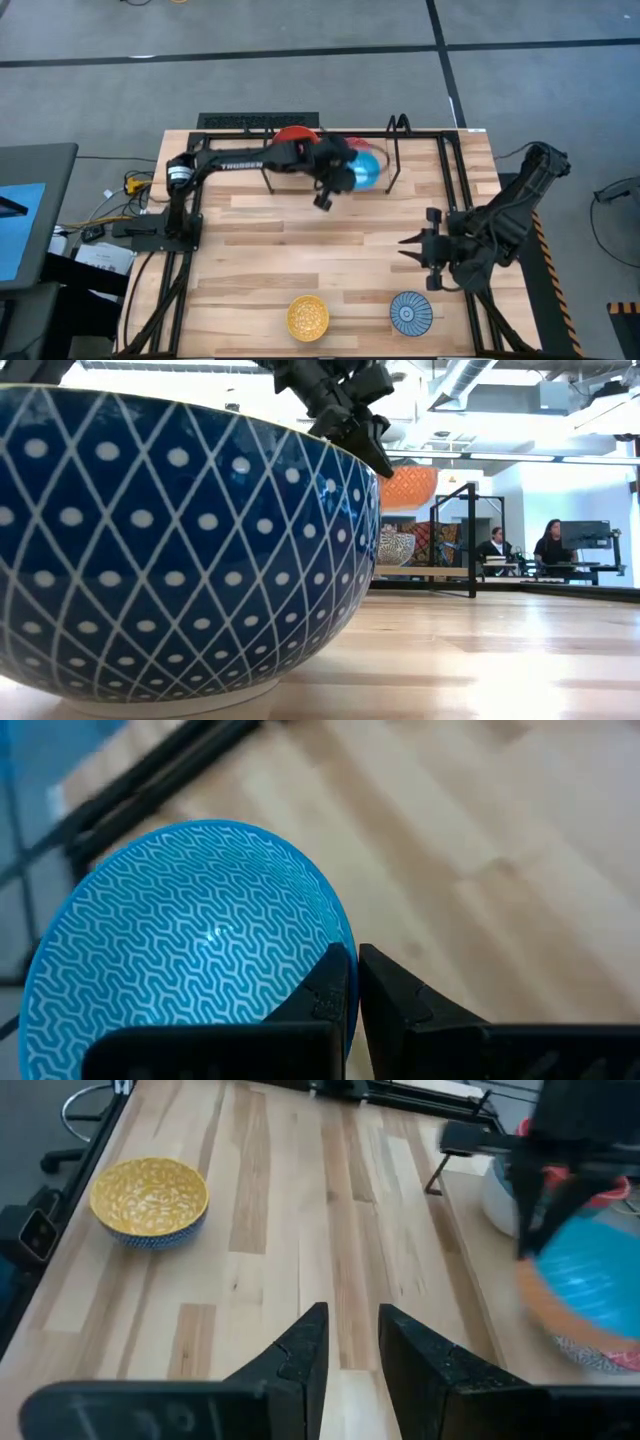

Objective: Place and stack bowls onto a shelf
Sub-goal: Stack the light blue pattern bowl on top of the red pattern bowl on the shelf

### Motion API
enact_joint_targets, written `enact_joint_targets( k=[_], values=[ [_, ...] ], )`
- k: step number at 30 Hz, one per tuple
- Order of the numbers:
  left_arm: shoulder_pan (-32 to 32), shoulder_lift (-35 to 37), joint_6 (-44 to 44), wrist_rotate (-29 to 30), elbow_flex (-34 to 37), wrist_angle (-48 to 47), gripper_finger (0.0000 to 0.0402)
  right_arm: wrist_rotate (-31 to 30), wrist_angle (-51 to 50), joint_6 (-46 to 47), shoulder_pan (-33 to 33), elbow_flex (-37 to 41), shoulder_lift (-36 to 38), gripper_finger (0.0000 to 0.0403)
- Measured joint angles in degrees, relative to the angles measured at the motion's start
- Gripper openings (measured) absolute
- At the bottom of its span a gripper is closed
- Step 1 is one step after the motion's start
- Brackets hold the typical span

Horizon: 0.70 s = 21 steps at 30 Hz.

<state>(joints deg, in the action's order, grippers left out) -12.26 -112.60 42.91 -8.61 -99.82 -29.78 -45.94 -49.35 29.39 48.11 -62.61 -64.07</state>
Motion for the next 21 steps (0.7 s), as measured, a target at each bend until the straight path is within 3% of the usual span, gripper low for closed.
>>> enact_joint_targets(
  k=[11,21],
  values=[
    [-11.27,0.00,0.59,-6.38,1.58,4.51,0.0000,-2.31,-0.95,1.22,1.06,1.70,0.02,0.0115],
    [-14.11,0.00,-2.59,-12.19,1.58,15.31,0.0000,-2.39,-1.59,0.76,-1.09,1.84,0.00,0.0115]
  ],
)
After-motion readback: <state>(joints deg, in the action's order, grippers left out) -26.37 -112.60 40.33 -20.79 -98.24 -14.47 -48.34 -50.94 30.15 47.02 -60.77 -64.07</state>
